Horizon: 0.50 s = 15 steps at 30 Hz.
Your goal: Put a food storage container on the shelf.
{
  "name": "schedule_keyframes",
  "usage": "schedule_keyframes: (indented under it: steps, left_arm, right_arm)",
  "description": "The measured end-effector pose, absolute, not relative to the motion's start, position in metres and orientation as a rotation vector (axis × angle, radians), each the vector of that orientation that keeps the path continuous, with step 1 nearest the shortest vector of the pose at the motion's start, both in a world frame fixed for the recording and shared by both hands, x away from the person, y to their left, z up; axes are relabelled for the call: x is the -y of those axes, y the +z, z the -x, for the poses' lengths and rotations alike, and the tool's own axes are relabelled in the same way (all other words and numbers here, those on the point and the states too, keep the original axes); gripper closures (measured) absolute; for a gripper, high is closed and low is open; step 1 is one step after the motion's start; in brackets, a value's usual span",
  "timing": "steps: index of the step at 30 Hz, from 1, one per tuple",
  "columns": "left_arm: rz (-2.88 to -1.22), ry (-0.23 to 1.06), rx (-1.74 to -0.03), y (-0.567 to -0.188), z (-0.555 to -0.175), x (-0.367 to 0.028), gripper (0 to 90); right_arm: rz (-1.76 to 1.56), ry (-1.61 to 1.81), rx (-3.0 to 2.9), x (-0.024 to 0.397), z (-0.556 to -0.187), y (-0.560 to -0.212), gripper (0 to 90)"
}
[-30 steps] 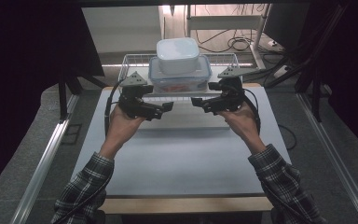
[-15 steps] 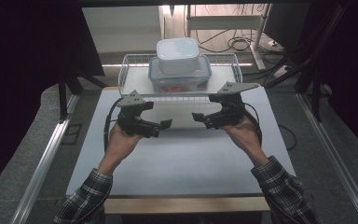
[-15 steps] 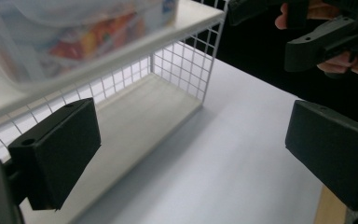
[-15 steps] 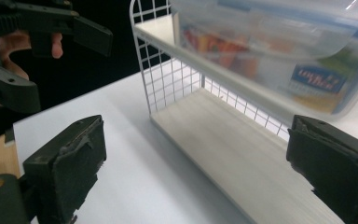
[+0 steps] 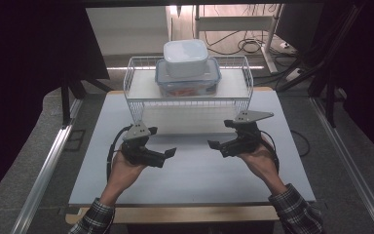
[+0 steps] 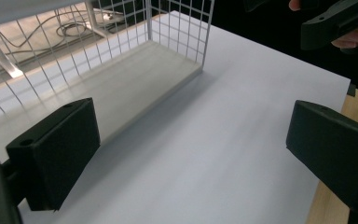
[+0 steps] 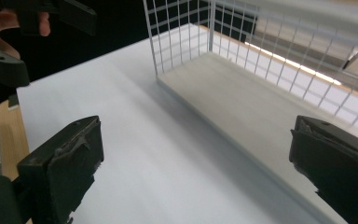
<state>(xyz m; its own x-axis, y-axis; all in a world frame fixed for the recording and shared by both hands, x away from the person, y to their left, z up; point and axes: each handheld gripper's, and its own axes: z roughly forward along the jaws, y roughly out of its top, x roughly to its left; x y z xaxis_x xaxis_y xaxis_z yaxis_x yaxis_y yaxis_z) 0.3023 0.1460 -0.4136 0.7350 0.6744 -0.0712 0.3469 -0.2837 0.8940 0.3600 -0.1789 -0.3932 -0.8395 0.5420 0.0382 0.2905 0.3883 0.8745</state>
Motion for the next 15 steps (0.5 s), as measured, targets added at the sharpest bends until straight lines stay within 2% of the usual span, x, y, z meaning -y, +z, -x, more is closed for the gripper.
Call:
schedule_keyframes:
  steps: [15]
  left_arm:
    - [-1.901,0.379,-0.871,-0.468,-0.282,-0.159,2.5]
  right_arm:
    - [-0.780,1.380,-2.415,0.204,-0.341,-0.433,2.8]
